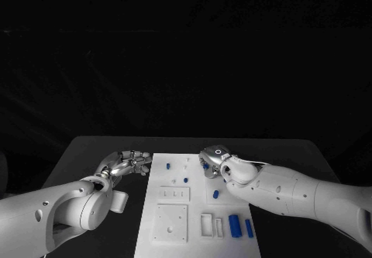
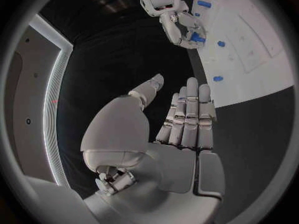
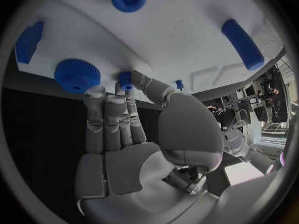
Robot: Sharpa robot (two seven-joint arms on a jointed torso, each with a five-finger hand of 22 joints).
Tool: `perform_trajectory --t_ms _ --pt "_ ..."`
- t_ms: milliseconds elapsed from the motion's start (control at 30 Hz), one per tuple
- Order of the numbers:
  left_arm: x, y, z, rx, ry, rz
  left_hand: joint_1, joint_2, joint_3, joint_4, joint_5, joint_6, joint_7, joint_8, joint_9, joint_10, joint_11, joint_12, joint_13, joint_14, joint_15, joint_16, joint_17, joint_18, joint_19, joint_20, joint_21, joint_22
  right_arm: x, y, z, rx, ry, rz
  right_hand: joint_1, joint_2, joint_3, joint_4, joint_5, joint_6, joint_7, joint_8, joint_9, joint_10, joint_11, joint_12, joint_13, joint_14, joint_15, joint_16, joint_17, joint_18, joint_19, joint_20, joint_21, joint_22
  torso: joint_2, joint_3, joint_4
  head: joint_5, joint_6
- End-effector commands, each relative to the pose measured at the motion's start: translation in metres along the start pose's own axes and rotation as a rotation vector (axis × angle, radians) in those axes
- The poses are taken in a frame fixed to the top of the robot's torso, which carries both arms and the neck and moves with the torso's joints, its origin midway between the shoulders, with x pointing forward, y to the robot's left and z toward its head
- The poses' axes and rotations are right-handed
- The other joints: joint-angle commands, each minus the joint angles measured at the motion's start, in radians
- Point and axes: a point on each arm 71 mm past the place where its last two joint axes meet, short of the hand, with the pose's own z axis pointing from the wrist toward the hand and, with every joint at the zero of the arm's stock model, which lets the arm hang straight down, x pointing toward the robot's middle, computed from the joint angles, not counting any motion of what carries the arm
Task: Assemble the parts on the task board
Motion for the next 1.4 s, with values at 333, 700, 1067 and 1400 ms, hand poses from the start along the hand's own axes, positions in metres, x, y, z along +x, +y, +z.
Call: perform_trajectory --t_ms 333,700,1067,1400 --pt "0.001 -0.002 0.001 0.008 0.008 -0.004 -0.01 -0.002 0.005 -0.005 -0.006 0.004 0.0 -0.005 -0.001 -0.002 0.0 -0.004 -0.001 0.005 -0.003 -0.005 0.002 0.014 -0.001 -0.005 0.007 0.014 -0.025 0.018 0.011 -0.009 -0.161 0.023 0.008 -0.008 0.01 0.002 -0.001 0.012 -0.003 0.005 0.005 0.063 -0.012 0.005 0.03 -0.015 -0.021 0.008 -0.004 0.069 0.031 -0.042 0.011 0.024 0.006 -0.0008 0.0015 0.003 0.029" --pt "0.003 -0.002 0.003 0.01 0.01 -0.003 -0.011 -0.002 0.006 -0.005 -0.006 0.004 0.0 -0.006 -0.002 -0.002 0.0 -0.005 -0.001 0.005 -0.003 -0.005 0.002 0.014 -0.001 -0.005 0.007 0.014 -0.031 0.032 0.021 -0.019 -0.187 0.031 0.007 -0.011 0.013 0.004 -0.001 0.013 -0.004 0.005 0.006 0.064 -0.012 0.004 0.032 -0.016 -0.022 0.009 -0.005 0.069 0.029 -0.043 0.013 0.023 0.01 0.0001 0.0021 0.009 0.037" --pt "0.006 -0.003 0.006 0.012 0.015 -0.002 -0.012 -0.002 0.007 -0.006 -0.005 0.004 0.001 -0.006 -0.002 -0.002 0.001 -0.005 -0.002 0.005 -0.003 -0.005 0.002 0.014 -0.001 -0.005 0.007 0.014 -0.032 0.042 0.029 -0.017 -0.178 0.031 0.006 -0.013 0.015 0.007 -0.001 0.013 -0.003 0.004 0.008 0.063 -0.012 0.002 0.033 -0.017 -0.021 0.009 -0.007 0.069 0.027 -0.043 0.014 0.023 0.012 0.0007 0.0014 0.013 0.04" --pt "0.007 -0.007 0.007 0.021 0.017 0.001 -0.013 -0.003 0.008 -0.007 -0.005 0.003 0.001 -0.006 -0.002 -0.002 0.001 -0.006 -0.002 0.004 -0.003 -0.005 0.002 0.014 -0.001 -0.005 0.007 0.014 -0.031 0.042 0.033 -0.01 -0.172 0.029 0.006 -0.013 0.016 0.008 -0.001 0.013 -0.003 0.003 0.008 0.062 -0.012 0.0 0.034 -0.017 -0.021 0.009 -0.007 0.069 0.026 -0.044 0.015 0.023 0.017 -0.0012 0.0038 0.012 0.039"
